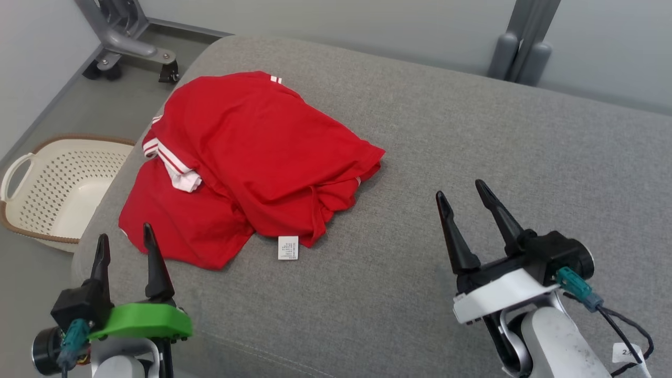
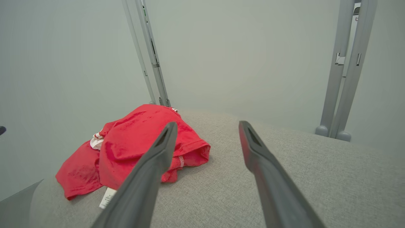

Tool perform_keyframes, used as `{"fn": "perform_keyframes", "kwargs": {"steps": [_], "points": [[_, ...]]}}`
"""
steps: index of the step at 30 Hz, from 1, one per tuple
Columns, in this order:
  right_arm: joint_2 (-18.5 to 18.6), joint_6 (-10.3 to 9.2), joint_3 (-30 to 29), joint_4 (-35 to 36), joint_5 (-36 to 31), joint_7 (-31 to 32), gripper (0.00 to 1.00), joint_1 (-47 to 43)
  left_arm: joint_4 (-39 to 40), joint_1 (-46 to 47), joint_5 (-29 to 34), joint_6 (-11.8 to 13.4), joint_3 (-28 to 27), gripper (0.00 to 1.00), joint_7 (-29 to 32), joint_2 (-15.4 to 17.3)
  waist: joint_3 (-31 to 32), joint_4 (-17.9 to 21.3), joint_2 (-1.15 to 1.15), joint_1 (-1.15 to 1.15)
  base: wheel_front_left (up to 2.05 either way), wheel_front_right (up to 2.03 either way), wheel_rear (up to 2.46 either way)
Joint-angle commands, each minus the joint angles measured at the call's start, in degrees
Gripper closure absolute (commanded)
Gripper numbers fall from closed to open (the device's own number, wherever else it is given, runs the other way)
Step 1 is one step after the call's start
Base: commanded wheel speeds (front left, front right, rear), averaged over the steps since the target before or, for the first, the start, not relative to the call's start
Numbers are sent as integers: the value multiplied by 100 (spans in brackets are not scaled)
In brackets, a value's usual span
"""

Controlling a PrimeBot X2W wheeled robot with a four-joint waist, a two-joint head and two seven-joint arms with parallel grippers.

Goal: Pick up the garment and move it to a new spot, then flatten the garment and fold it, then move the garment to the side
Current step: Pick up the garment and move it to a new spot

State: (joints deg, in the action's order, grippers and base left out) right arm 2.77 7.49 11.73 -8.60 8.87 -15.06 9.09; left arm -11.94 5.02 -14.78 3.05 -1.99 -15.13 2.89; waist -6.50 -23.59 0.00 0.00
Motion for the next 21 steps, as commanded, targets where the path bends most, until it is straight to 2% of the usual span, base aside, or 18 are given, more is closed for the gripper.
{"fn": "perform_keyframes", "kwargs": {"steps": [1, 5, 8, 14, 21], "points": [[22, 0, -54, 55, -145, -18, 0, 136, -175, 221, 36, -45, -74, 0, -3, 37, -413, 200, 0, 0, 0, 0, 0], [53, 0, -236, 220, -383, -18, 0, 341, -867, 899, 135, -211, -120, 0, -3, 214, -847, 328, 0, 0, 0, 0, 0], [107, 0, -312, 409, -448, -18, 0, 484, -1476, 1529, -101, -320, -294, 0, 38, 330, -1190, 414, 0, 0, 0, 0, 0], [264, 0, -251, 607, -540, -18, 0, 592, -2498, 2637, -26, -623, -100, 0, 455, 745, -1656, 538, 0, 0, 0, 0, 0], [376, 0, -127, 677, -617, -18, 0, 682, -3312, 3467, -167, -920, 102, 0, 769, 1047, -1971, 662, 0, 0, 0, 0, 0]]}}
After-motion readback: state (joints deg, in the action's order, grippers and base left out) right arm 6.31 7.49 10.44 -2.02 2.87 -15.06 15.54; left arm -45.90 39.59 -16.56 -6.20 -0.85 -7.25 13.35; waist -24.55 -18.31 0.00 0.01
